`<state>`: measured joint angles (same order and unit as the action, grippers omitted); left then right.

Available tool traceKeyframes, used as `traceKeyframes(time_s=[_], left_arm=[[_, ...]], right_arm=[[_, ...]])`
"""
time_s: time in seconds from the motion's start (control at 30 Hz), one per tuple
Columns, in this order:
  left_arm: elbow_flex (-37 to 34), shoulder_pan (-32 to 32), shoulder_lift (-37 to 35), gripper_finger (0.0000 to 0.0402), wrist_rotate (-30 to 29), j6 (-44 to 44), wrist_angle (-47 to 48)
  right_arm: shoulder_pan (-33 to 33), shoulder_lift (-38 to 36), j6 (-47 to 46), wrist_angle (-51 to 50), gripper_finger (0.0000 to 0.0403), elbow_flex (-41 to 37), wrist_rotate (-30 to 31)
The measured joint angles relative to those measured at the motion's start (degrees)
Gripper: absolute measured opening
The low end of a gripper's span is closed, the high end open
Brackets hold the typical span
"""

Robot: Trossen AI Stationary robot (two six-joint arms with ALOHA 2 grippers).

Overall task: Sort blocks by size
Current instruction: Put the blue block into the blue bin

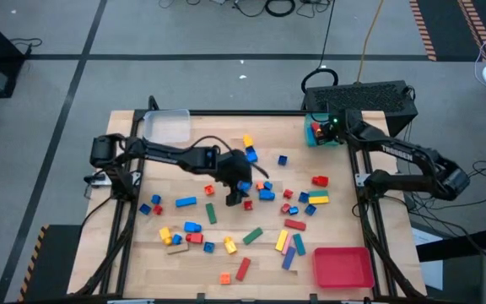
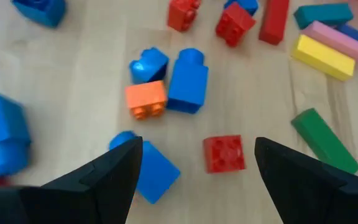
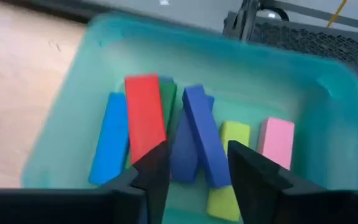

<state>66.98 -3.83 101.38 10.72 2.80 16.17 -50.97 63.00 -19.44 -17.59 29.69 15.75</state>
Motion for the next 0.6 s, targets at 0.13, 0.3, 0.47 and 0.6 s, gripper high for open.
traceKeyframes(time_s=[0.13, 0.3, 0.47, 0.6], left_arm=[[-3.48, 3.03, 0.47, 0.031, 0.1, -0.26, -5.44], [-5.39, 6.53, 1.0, 0.031, -0.73, 0.82, -8.68], [-5.39, 9.63, 1.25, 0.031, -2.32, 1.03, -7.34], [-5.37, 11.33, 1.22, 0.031, -5.89, -0.5, -1.94]], right_arm=[[1.74, -4.92, -1.07, 0.04, 0.0165, -0.02, -3.46], [6.21, -12.74, -4.17, -2.09, 0.0162, 0.0, -4.35], [13.11, -18.07, -8.06, -4.28, 0.0153, 0.0, -4.16], [20.14, -18.73, -10.14, -3.76, 0.0144, 0.02, -3.93]])
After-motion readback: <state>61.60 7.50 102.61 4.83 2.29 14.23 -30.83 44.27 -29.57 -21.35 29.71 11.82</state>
